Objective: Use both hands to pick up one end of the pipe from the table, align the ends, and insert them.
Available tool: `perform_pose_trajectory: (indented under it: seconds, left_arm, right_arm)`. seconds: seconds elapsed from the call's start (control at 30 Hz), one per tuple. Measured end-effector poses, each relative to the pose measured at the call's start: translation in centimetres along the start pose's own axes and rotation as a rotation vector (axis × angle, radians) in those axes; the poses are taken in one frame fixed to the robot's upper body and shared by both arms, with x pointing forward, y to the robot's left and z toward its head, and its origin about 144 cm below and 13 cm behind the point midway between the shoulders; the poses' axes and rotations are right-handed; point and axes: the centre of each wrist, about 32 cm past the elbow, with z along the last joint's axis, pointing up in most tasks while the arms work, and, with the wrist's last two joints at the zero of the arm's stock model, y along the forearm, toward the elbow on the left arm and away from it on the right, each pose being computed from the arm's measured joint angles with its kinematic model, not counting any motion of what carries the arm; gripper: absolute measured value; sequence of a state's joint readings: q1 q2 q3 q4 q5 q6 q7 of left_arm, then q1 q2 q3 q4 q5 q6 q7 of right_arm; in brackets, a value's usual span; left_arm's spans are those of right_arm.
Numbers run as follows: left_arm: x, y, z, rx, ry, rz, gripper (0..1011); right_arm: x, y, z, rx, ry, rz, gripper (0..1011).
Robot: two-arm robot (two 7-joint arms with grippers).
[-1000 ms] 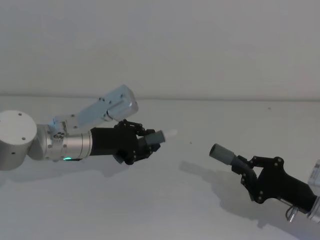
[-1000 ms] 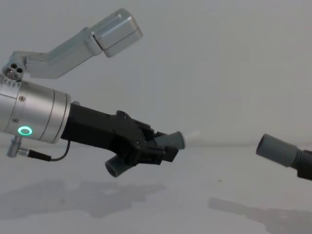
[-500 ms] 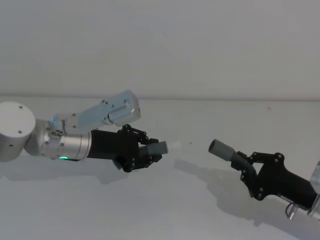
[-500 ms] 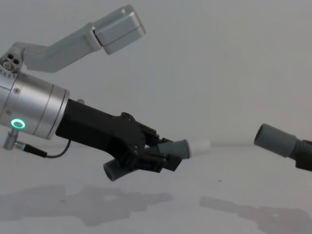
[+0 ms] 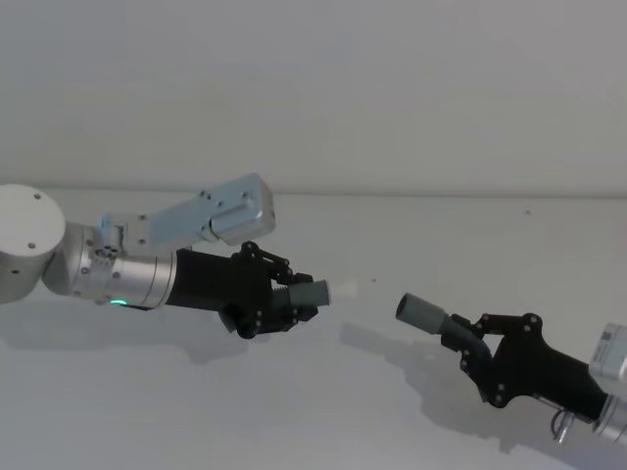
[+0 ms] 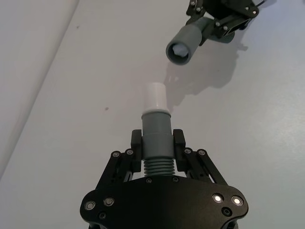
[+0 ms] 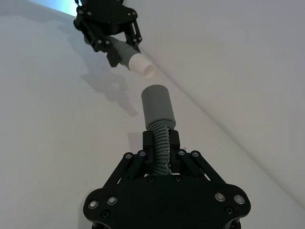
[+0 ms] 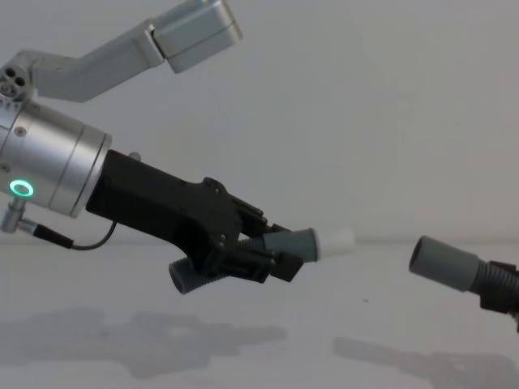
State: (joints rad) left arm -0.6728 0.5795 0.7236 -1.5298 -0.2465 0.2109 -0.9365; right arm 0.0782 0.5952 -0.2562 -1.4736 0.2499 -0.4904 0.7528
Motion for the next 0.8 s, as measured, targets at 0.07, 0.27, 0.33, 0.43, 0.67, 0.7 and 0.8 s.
perform_pose_trajectory:
  seconds: [0.07, 0.27, 0.33, 0.43, 0.67, 0.7, 0.8]
  left_arm:
    - [0.06, 0.04, 0.09, 0.001, -0.002, -0.007, 372]
    - [0.19, 0.01, 0.29, -0.001, -0.005, -0.028, 372]
    - [0.26, -0.02, 0.32, 0.000, -0.005, -0.036, 372]
    - [0.36, -0.12, 0.35, 0.001, -0.005, -0.046, 372]
    - [0.61, -0.44, 0.42, 0.005, -0.010, -0.068, 372]
    - [0.61, -0.44, 0.42, 0.005, -0.010, -0.068, 372]
    - [0.72, -0.56, 0.44, 0.005, -0.012, -0.073, 372]
  right_arm:
    - [-0.05, 0.08, -0.06, -0.002, -0.002, 0.005, 163]
    - [-0.11, 0.20, -0.12, -0.004, -0.004, 0.013, 162]
    - [-0.12, 0.24, -0.12, -0.004, -0.005, 0.015, 163]
    - [-0.13, 0.26, -0.12, -0.004, -0.007, 0.016, 163]
    - [-0.14, 0.30, -0.01, -0.003, -0.011, 0.019, 162]
    - [-0.14, 0.31, 0.01, -0.002, -0.011, 0.019, 163]
    - [-0.16, 0.34, 0.07, -0.001, -0.012, 0.022, 162]
